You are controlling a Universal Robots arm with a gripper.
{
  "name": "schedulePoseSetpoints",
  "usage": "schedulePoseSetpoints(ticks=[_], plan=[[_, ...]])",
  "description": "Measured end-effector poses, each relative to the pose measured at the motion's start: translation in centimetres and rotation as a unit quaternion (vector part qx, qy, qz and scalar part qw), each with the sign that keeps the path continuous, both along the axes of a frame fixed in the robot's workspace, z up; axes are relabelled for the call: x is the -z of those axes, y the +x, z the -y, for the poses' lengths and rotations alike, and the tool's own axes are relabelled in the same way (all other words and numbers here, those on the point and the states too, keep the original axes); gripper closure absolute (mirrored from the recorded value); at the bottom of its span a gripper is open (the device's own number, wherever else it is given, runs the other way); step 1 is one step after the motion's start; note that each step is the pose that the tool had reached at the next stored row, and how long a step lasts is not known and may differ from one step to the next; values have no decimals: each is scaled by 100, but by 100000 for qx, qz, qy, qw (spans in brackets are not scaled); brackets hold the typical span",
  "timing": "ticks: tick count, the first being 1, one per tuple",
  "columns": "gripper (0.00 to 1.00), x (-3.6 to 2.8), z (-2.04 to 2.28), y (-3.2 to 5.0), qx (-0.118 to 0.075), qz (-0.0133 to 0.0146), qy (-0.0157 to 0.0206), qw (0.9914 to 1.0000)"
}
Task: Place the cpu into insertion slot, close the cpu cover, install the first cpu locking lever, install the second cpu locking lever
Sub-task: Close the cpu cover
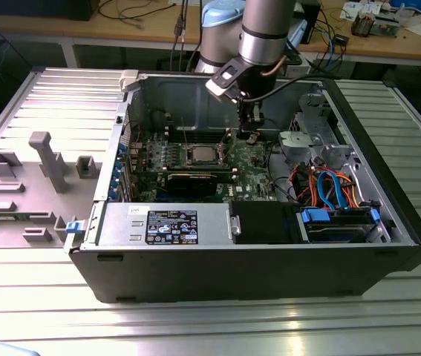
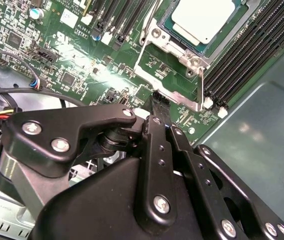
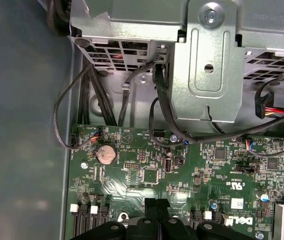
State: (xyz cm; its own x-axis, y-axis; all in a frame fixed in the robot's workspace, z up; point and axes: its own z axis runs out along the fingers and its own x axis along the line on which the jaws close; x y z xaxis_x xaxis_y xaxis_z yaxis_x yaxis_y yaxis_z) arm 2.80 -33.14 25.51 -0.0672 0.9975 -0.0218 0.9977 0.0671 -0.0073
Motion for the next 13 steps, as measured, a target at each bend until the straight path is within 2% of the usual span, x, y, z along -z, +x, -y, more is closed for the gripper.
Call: schedulePoseSetpoints(ticks=[13], plan=[[89, 3, 0, -64, -4, 1, 3, 100000]])
